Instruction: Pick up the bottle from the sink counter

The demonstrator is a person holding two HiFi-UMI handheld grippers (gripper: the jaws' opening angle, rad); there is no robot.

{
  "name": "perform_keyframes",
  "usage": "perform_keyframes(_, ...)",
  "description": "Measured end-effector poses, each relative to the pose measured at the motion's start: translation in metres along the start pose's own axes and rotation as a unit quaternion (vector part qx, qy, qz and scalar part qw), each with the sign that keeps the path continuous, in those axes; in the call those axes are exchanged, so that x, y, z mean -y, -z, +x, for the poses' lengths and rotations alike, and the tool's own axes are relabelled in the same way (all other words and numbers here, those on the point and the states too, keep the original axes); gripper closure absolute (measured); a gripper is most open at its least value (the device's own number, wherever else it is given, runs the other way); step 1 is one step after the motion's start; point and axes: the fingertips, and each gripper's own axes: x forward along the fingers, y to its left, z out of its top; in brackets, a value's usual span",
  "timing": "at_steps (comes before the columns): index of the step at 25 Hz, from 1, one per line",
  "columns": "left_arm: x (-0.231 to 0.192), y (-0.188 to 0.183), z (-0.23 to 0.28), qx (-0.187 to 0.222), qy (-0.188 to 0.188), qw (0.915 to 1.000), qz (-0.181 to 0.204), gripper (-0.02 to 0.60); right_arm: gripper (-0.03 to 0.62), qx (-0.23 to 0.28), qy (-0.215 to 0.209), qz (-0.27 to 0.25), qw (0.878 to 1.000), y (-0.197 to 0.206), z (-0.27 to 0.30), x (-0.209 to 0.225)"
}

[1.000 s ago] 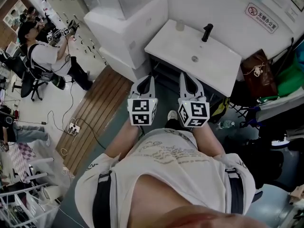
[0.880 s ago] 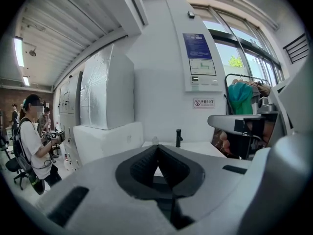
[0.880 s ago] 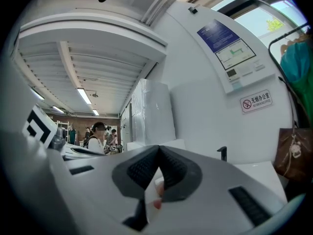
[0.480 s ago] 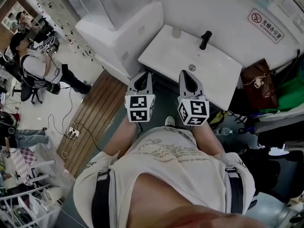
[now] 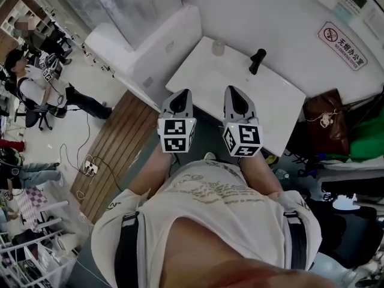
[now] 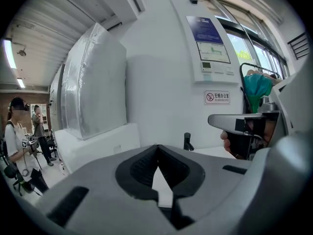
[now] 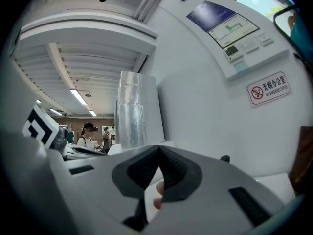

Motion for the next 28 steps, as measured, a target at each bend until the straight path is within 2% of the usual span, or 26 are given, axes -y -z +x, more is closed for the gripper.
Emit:
perform_keyframes(8,0.004,-0.006,0.046,-0.009,-0.001,1.0000,0.000,0.560,0.572,-0.008,0.002,0.010,1.000,0.004,0.034,0.038)
perform_keyframes(16,0.002,-0.007,0.079,-0.020,0.012,0.9997,0.009,0.560,0.572,-0.010,0.013,0.014,1.000,0.005,0.053,0.056)
perform_keyframes(22,-0.005,-0.012,0.110,-0.021,0.034,0.9991,0.013,0.560,0.572,-0.011,0.038,0.013,0.999,0.006,0.069,0.070)
perform_keyframes(28,-0.017,-0.017,0.148,-0.022,0.074,0.9968,0.019,0.560,0.572,-0.017,0.081,0.013,0.996,0.009,0.095,0.085)
